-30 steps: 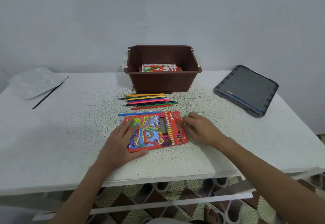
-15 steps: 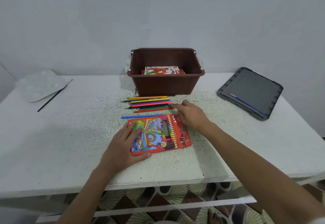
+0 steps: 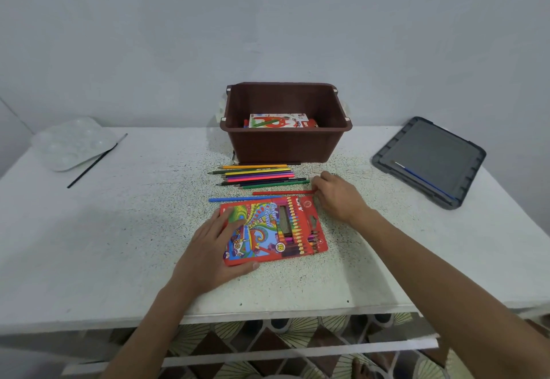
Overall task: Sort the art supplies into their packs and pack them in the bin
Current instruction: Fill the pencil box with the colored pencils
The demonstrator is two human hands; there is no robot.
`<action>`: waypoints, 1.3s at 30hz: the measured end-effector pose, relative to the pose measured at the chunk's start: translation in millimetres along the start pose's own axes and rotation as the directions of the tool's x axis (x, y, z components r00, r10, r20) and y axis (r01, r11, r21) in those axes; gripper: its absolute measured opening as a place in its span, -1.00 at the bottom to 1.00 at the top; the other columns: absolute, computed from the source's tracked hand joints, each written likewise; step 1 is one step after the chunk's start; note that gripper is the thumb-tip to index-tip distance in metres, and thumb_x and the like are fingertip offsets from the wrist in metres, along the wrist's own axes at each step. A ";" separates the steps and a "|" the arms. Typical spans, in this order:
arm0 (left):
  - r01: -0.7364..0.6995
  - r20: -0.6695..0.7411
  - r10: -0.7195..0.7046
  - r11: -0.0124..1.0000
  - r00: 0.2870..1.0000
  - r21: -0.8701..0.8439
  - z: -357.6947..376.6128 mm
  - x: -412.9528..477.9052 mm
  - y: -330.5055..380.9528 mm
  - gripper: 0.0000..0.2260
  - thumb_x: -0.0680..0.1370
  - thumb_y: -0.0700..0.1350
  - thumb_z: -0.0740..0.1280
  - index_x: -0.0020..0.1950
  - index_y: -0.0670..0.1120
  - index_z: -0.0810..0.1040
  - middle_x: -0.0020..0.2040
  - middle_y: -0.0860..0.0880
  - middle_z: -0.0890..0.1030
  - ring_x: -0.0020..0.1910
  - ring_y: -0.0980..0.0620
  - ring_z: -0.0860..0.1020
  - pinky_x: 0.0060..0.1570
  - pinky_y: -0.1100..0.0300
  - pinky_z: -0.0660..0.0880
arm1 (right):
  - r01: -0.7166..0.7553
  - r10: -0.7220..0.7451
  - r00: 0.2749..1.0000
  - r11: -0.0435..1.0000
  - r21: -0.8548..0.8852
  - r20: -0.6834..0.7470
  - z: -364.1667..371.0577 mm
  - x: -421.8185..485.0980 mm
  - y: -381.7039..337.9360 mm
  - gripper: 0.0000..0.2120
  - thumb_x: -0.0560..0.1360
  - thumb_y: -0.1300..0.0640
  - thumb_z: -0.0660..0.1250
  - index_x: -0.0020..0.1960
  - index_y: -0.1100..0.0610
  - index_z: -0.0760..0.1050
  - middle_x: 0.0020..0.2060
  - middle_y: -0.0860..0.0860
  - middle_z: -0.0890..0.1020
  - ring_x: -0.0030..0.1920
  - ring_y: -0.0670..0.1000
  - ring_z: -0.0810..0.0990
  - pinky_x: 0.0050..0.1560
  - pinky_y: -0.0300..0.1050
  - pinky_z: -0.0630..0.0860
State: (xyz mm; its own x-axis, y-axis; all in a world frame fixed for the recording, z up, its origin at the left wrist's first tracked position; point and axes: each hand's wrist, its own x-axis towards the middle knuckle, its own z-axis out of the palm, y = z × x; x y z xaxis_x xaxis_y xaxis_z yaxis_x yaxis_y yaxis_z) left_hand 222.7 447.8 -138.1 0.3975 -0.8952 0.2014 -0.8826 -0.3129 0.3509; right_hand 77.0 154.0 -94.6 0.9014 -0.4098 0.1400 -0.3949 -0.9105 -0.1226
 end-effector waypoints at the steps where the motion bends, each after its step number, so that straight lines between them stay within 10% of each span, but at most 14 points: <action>1: 0.001 0.002 -0.001 1.000 1.000 0.001 -0.1 0.0 0.3 -0.11 0.35 0.56 0.21 0.49 -0.01 0.32 0.55 -0.04 0.23 0.53 -0.09 0.19 0.37 -0.17 0.34 | 0.001 -0.001 1.000 1.000 -0.025 -0.003 -0.7 -2.0 4.7 -0.86 0.60 0.17 0.23 0.12 0.17 0.48 -0.03 0.08 0.54 -0.08 0.12 0.55 -0.22 -0.12 0.36; 12: -0.011 -0.018 0.011 1.000 1.000 -0.016 0.9 0.4 -0.3 -0.12 0.35 0.55 0.22 0.47 -0.02 0.36 0.54 -0.07 0.26 0.52 -0.12 0.21 0.36 -0.18 0.34 | -0.137 0.127 0.988 0.983 -0.121 -0.087 -30.1 -60.6 77.6 -0.89 0.58 0.20 0.28 0.06 0.10 0.54 -0.16 0.08 0.53 -0.26 0.10 0.48 -0.39 -0.12 0.36; 28: -0.007 -0.009 0.007 1.000 1.000 -0.013 2.6 0.7 -1.2 -0.13 0.35 0.55 0.21 0.46 -0.02 0.36 0.54 -0.05 0.26 0.52 -0.10 0.21 0.34 -0.19 0.37 | 0.107 -0.113 0.992 0.990 -0.092 -0.062 -33.0 -83.2 53.5 -0.89 0.52 0.21 0.39 0.04 0.10 0.60 -0.21 0.06 0.53 -0.30 0.02 0.45 -0.39 -0.28 0.19; 39: -0.006 -0.010 0.006 1.000 1.000 -0.012 1.3 0.4 0.0 -0.13 0.35 0.55 0.21 0.47 -0.02 0.35 0.54 -0.05 0.26 0.52 -0.11 0.22 0.34 -0.20 0.38 | 0.284 -0.283 0.959 0.957 0.066 -0.015 -9.7 -79.0 -11.9 -0.74 0.57 -0.06 0.26 0.18 0.04 0.53 -0.18 0.02 0.50 -0.27 -0.01 0.50 -0.39 -0.14 0.46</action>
State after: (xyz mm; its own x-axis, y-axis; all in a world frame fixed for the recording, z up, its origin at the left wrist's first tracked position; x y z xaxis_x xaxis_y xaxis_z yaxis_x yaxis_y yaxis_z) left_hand 222.5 447.0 -139.2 0.3946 -0.8939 0.2128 -0.8819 -0.3033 0.3609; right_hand 8.7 196.7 -94.7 0.9735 -0.1360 0.1838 -0.1104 -0.9836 -0.1428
